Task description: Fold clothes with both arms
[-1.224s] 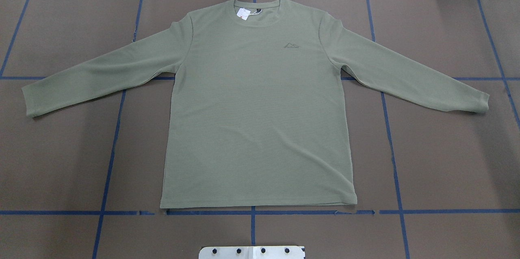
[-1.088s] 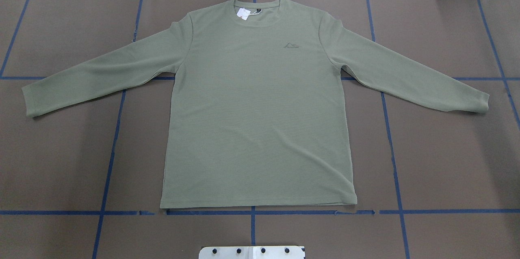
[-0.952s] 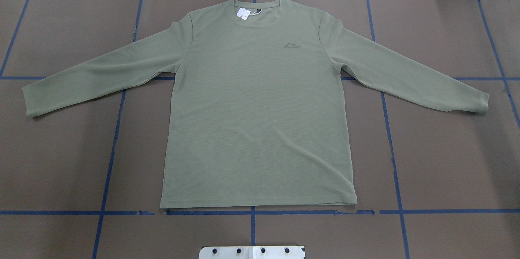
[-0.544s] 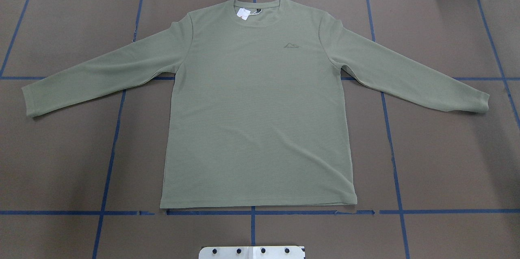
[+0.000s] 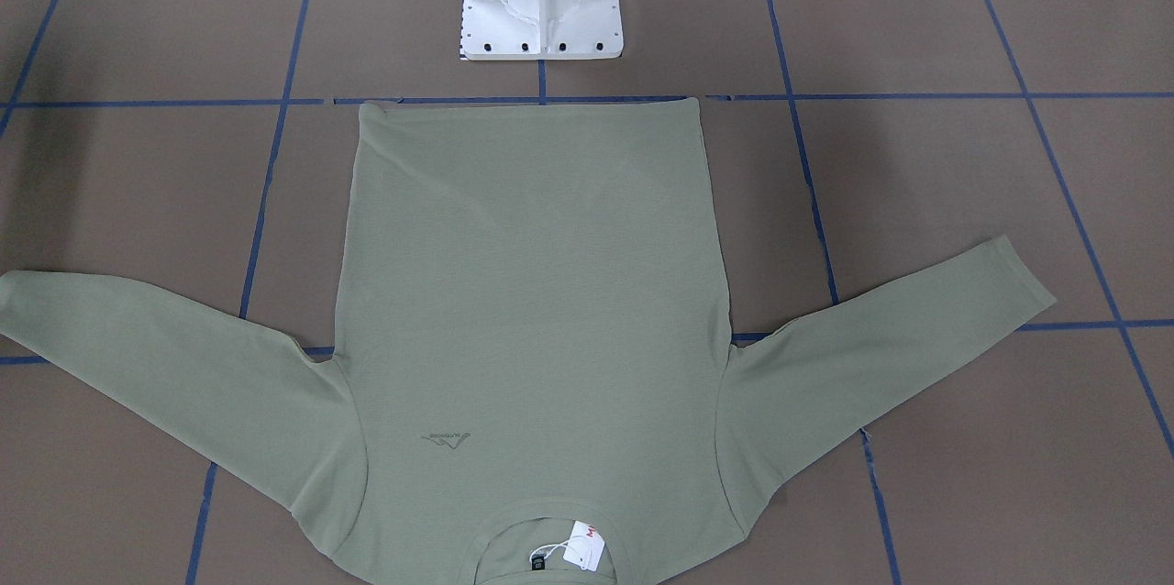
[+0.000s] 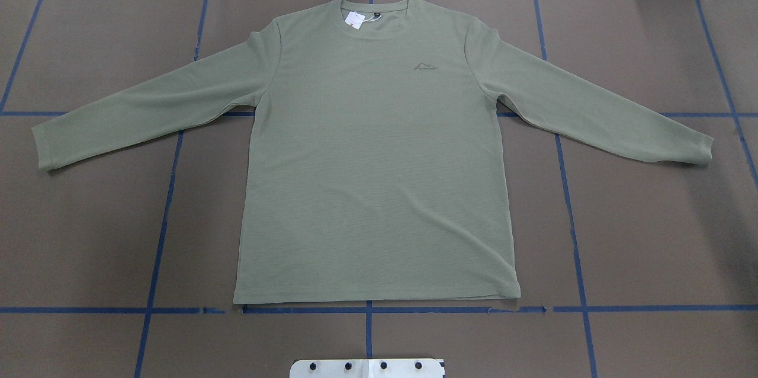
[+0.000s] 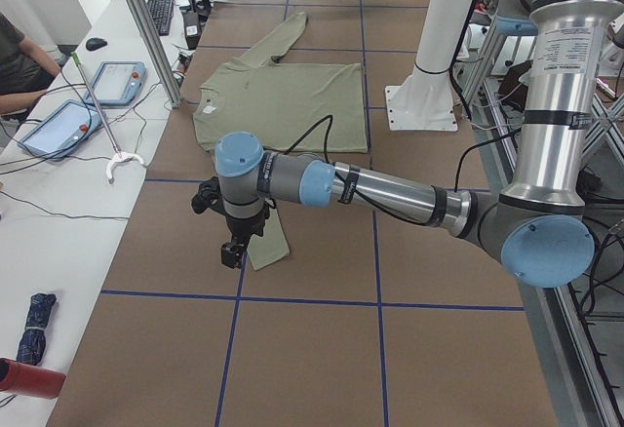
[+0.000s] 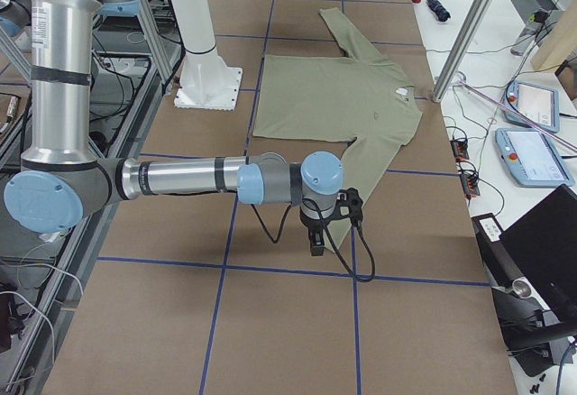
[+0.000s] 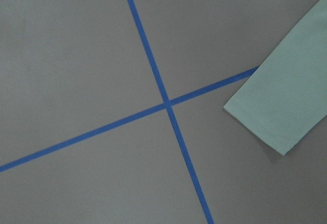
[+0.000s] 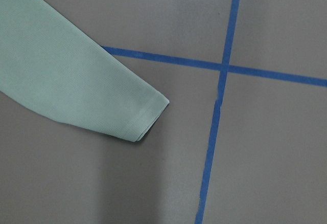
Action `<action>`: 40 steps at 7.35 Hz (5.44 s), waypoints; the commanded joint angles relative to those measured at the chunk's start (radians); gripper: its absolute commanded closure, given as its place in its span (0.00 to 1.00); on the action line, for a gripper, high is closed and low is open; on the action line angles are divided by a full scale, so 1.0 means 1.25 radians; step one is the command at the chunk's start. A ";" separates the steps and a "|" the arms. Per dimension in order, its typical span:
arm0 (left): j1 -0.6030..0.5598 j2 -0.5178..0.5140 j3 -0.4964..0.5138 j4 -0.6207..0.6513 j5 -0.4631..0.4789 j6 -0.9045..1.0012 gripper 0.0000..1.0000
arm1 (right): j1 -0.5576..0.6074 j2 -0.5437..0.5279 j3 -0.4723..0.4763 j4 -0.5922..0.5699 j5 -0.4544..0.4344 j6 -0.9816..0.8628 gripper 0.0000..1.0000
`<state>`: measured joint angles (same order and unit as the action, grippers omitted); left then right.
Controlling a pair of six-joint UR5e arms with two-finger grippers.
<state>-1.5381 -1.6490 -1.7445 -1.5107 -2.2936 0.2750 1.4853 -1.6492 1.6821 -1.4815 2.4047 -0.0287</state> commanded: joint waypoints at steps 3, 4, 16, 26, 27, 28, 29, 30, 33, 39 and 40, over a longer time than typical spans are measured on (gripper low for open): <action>0.043 -0.005 0.012 -0.089 0.010 -0.003 0.00 | -0.162 0.067 -0.245 0.489 -0.019 0.324 0.00; 0.043 -0.004 0.017 -0.103 0.004 -0.009 0.00 | -0.207 0.072 -0.251 0.520 -0.077 0.348 0.00; 0.043 -0.015 0.005 -0.105 -0.023 -0.075 0.00 | -0.276 0.060 -0.279 0.522 -0.086 0.435 0.46; 0.043 -0.028 0.010 -0.103 -0.026 -0.090 0.00 | -0.217 0.289 -0.260 0.451 0.069 0.510 1.00; 0.043 -0.028 0.009 -0.102 -0.026 -0.090 0.00 | -0.244 0.357 -0.261 0.432 0.079 0.576 1.00; 0.043 -0.028 0.009 -0.102 -0.026 -0.090 0.00 | -0.285 0.422 -0.266 0.430 0.075 0.658 1.00; 0.043 -0.027 0.010 -0.102 -0.024 -0.090 0.00 | -0.329 0.504 -0.271 0.399 0.055 0.741 1.00; 0.041 -0.027 0.011 -0.103 -0.024 -0.090 0.00 | -0.358 0.587 -0.271 0.341 0.017 0.782 1.00; 0.041 -0.027 0.014 -0.103 -0.021 -0.091 0.00 | -0.508 0.825 -0.297 0.245 -0.137 0.819 1.00; 0.041 -0.027 0.014 -0.103 -0.019 -0.096 0.00 | -0.706 0.963 -0.403 0.252 -0.358 0.842 1.00; 0.041 -0.027 0.015 -0.103 -0.019 -0.096 0.00 | -0.707 0.966 -0.413 0.254 -0.366 0.842 1.00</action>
<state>-1.4866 -1.6827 -1.7273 -1.6398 -2.3179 0.1552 0.6148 -0.4438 1.1790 -1.1662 1.9709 1.0232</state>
